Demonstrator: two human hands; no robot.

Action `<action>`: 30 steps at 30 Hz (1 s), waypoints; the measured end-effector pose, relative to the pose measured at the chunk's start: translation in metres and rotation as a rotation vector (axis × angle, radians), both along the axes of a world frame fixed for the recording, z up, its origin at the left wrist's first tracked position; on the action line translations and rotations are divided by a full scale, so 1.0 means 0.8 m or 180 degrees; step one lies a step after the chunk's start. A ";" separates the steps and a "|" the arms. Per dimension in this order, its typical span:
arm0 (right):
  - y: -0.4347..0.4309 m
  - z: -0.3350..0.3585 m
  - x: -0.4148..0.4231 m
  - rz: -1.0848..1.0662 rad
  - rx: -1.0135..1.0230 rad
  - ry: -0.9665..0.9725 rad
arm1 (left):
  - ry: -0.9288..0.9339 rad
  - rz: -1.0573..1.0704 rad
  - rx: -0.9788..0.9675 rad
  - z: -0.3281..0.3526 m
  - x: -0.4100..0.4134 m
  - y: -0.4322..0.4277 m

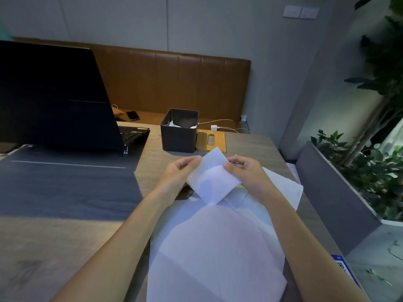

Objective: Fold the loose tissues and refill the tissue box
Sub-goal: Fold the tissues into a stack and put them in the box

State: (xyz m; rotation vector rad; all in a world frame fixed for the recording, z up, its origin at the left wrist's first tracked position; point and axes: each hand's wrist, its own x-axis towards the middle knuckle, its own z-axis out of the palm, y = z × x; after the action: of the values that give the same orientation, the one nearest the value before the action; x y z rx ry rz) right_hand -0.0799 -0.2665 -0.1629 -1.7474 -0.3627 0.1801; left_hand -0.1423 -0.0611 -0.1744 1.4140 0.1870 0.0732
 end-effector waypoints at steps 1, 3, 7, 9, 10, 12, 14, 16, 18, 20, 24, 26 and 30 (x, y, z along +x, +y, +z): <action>0.003 0.001 -0.002 0.0066 -0.0087 -0.0030 | -0.0030 -0.0077 0.0178 0.000 -0.002 -0.002; 0.009 0.001 -0.005 0.0044 -0.0183 -0.0069 | -0.0044 0.0043 0.0389 0.003 -0.004 -0.004; 0.006 0.004 -0.002 -0.0120 -0.0008 -0.0095 | 0.0035 0.0113 0.0370 0.007 -0.004 0.003; 0.001 0.007 -0.001 -0.0061 0.0070 -0.0112 | 0.0026 -0.0148 0.0381 0.010 -0.005 0.008; -0.001 0.009 -0.002 0.0020 0.0006 -0.0122 | -0.0021 -0.0304 0.0457 0.011 -0.005 0.009; 0.000 0.014 -0.009 0.0284 -0.0284 -0.0177 | -0.0174 -0.0422 0.0889 0.015 -0.005 0.005; 0.003 0.016 -0.014 0.0504 -0.0542 -0.0257 | -0.0266 -0.0226 0.1308 0.017 -0.005 -0.002; 0.008 0.018 -0.018 0.0577 -0.0606 -0.0288 | -0.0426 -0.0025 0.1377 0.016 -0.007 -0.006; 0.013 0.018 -0.020 0.0587 -0.0571 -0.0280 | -0.0640 0.0107 0.1334 0.013 -0.009 -0.008; 0.016 0.016 -0.020 0.0581 -0.0604 -0.0303 | -0.0775 0.0219 0.1280 0.014 -0.010 -0.006; 0.014 0.016 -0.018 0.0447 -0.0567 -0.0347 | -0.0912 0.0416 0.1331 0.014 -0.008 -0.002; 0.007 0.019 -0.015 0.0355 -0.0300 -0.0235 | -0.0975 0.0576 0.1394 0.014 -0.008 0.003; -0.003 0.017 -0.009 0.0174 0.0152 -0.0074 | -0.1094 0.0568 0.1517 0.014 -0.007 0.013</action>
State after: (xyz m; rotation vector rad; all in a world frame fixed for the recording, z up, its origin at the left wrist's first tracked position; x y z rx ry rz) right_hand -0.0870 -0.2686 -0.1491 -1.6949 -0.4287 0.1892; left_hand -0.1482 -0.0508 -0.1634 1.8283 0.0070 0.5335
